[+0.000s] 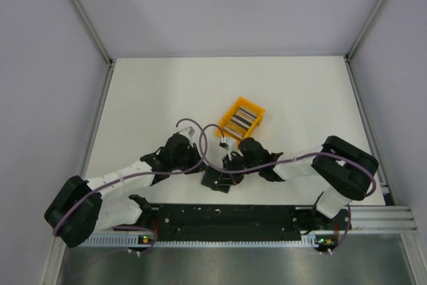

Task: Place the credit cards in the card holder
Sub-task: Open the card holder at the center of the board.

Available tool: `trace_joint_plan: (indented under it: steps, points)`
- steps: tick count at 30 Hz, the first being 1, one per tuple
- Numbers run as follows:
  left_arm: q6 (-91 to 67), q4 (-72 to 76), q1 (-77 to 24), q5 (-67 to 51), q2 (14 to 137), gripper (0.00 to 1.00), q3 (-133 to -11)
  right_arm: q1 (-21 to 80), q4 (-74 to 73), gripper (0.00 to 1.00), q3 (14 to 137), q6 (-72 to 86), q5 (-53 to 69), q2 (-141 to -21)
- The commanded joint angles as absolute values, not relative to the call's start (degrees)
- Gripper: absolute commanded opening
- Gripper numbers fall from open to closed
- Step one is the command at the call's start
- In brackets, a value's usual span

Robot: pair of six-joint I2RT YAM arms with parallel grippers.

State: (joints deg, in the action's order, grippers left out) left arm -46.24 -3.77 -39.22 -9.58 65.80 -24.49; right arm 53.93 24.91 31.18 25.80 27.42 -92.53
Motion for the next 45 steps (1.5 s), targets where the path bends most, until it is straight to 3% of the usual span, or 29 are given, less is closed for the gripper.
trace_joint_plan:
  steps: [1,2,6,9,17,24,29,33,36,40,45]
  points:
    - [-49.03,-5.36,-40.25,-8.70,64.16,0.04,-23.74,53.26,24.96,0.00,33.22,29.87,21.62,-92.99]
    - [-50.44,-5.10,-40.34,-8.61,64.16,0.03,-22.95,53.17,24.18,0.01,33.66,31.54,20.92,-92.99]
    - [-54.75,-2.81,-40.52,-7.74,63.90,0.00,-18.99,53.09,25.76,0.20,34.01,39.00,22.86,-94.57]
    - [-57.38,-2.90,-40.61,-6.42,62.93,0.00,-18.02,53.09,29.26,0.25,33.05,43.49,23.21,-95.45]
    - [-59.32,-4.13,-41.04,-4.22,61.96,0.00,-18.11,54.05,26.55,0.22,33.92,43.68,21.62,-96.41]
    - [-60.56,-3.87,-41.48,-3.87,61.70,0.00,-17.49,57.48,19.34,0.01,37.96,43.24,14.16,-97.82]
    - [-60.47,-4.22,-41.66,-3.61,61.09,0.00,-17.58,58.44,17.58,0.00,38.58,41.75,9.77,-96.51]
    - [-56.44,-14.46,-41.66,3.15,59.07,0.11,-23.00,58.62,16.52,0.00,37.97,37.98,7.03,-94.49]
    - [-53.01,-21.08,-41.66,7.11,57.14,0.25,-28.29,58.54,16.26,0.00,37.79,33.85,8.25,-93.96]
    - [-48.79,-19.09,-41.66,4.15,54.67,0.36,-30.76,58.01,16.96,0.00,37.44,30.68,11.42,-94.04]
    - [-47.63,-11.79,-41.75,-5.70,57.38,0.22,-29.27,57.13,17.31,0.00,37.09,30.15,12.30,-93.96]
